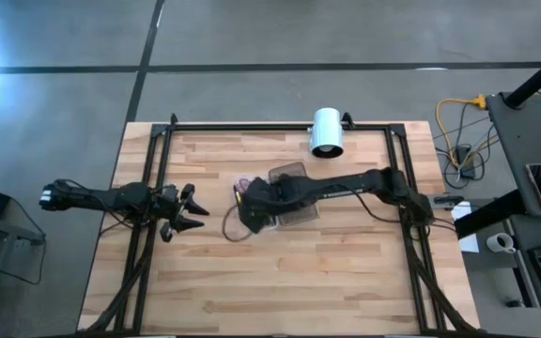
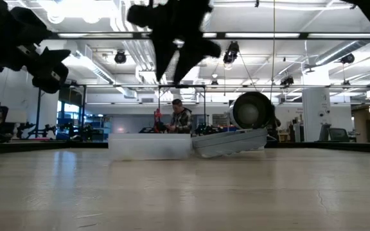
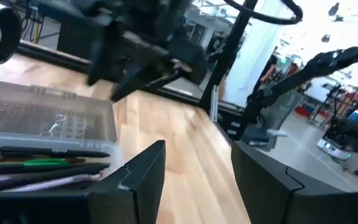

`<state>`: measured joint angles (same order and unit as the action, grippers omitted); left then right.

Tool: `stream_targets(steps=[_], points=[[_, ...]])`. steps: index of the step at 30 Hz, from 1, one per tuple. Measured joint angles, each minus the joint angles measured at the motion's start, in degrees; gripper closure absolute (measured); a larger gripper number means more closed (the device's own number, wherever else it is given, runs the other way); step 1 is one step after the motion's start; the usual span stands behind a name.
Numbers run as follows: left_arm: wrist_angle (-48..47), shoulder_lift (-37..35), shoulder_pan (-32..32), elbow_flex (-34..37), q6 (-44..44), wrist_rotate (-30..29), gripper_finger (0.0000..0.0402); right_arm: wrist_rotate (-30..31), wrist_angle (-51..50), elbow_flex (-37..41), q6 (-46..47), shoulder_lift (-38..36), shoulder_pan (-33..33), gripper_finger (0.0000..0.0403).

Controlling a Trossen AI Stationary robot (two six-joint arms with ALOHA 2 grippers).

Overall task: Pick & place school supplies into a supply box
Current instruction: Close the black supply box

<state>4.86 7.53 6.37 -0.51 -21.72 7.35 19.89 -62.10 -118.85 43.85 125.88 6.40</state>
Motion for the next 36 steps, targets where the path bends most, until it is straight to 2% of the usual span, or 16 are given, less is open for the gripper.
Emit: stream_targets(steps=[4,9,12,18,23,26,29,31,36], points=[[2.5,2.1,0.0,-0.1,8.7,-3.1,0.0233,1.7,-11.8,0.4,4.7,-0.7,2.2,0.0223],[3.7,2.9,0.0,-2.8,-3.2,-3.2,0.0233,2.6,-24.2,1.4,17.4,-2.8,4.5,0.0223],[6.2,2.9,0.0,-4.9,-5.3,-3.3,0.0233,2.4,-28.0,3.9,24.8,-4.8,6.5,0.0223],[6.7,3.1,0.0,-9.2,-14.9,-3.3,0.0233,0.8,-27.6,16.2,41.1,-12.7,11.3,0.0223],[6.6,3.8,0.0,-12.3,-15.4,-3.5,0.0233,0.0,-25.1,29.3,61.2,-21.0,15.9,0.0223],[6.7,4.7,-0.1,-14.2,-15.0,-9.2,0.0233,1.1,-22.8,35.9,71.9,-25.9,17.9,0.0223],[5.8,6.9,-0.1,-16.0,-15.3,-10.8,0.0233,2.5,-18.3,42.0,78.0,-29.7,18.6,0.0223],[2.3,9.6,0.0,-17.9,-15.2,-10.9,0.0233,2.7,-13.6,46.3,78.9,-32.0,18.4,0.0223],[-14.4,20.5,0.0,-23.6,-17.0,-10.4,0.0233,2.7,1.8,59.8,82.3,-37.3,16.4,0.0223]])
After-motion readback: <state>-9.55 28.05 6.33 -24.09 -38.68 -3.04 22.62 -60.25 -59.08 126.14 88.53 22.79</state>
